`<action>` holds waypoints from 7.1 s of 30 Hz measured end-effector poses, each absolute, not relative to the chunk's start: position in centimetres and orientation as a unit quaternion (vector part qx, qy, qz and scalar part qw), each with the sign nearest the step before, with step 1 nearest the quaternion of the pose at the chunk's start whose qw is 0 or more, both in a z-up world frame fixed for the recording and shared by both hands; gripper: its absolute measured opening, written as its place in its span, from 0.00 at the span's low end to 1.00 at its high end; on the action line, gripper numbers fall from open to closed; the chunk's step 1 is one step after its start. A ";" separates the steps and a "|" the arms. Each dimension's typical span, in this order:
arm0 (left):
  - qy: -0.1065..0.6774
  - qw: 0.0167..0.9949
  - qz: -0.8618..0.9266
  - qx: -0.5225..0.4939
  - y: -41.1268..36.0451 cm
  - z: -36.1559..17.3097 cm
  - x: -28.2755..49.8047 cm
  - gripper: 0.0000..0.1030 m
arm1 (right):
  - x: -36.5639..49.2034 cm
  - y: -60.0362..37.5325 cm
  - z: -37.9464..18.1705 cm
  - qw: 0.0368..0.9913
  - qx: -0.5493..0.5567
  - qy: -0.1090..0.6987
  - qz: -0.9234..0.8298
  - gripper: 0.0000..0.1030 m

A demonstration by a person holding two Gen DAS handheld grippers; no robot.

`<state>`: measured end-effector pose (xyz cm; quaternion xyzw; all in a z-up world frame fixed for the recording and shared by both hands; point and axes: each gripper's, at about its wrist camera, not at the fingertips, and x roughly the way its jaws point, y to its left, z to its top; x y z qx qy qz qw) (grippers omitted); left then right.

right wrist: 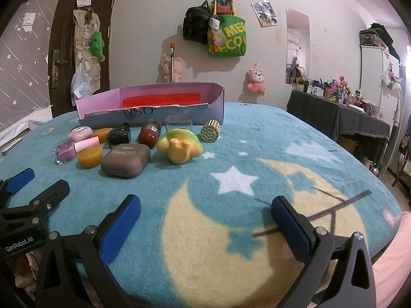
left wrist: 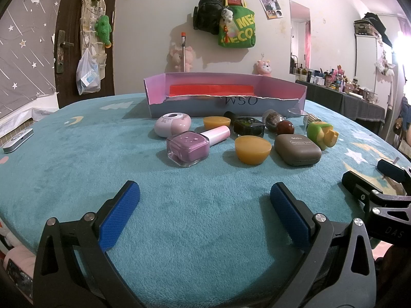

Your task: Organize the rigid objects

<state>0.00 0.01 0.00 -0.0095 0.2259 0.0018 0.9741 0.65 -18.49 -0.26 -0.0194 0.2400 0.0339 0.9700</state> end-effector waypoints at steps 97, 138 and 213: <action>0.410 0.895 -0.163 0.071 3.8 3.8 11.1 0.62 | 11.0 -17.6 3.3 0.923 0.004 0.379 0.069 0.85; 0.333 0.938 -0.095 0.015 1.3 6.8 8.7 0.37 | 11.3 -16.5 5.9 0.903 0.008 0.366 0.223 0.48; 0.440 0.888 -0.094 0.093 4.0 6.3 27.1 0.53 | 29.5 -11.0 5.1 0.833 -0.244 0.462 0.181 0.47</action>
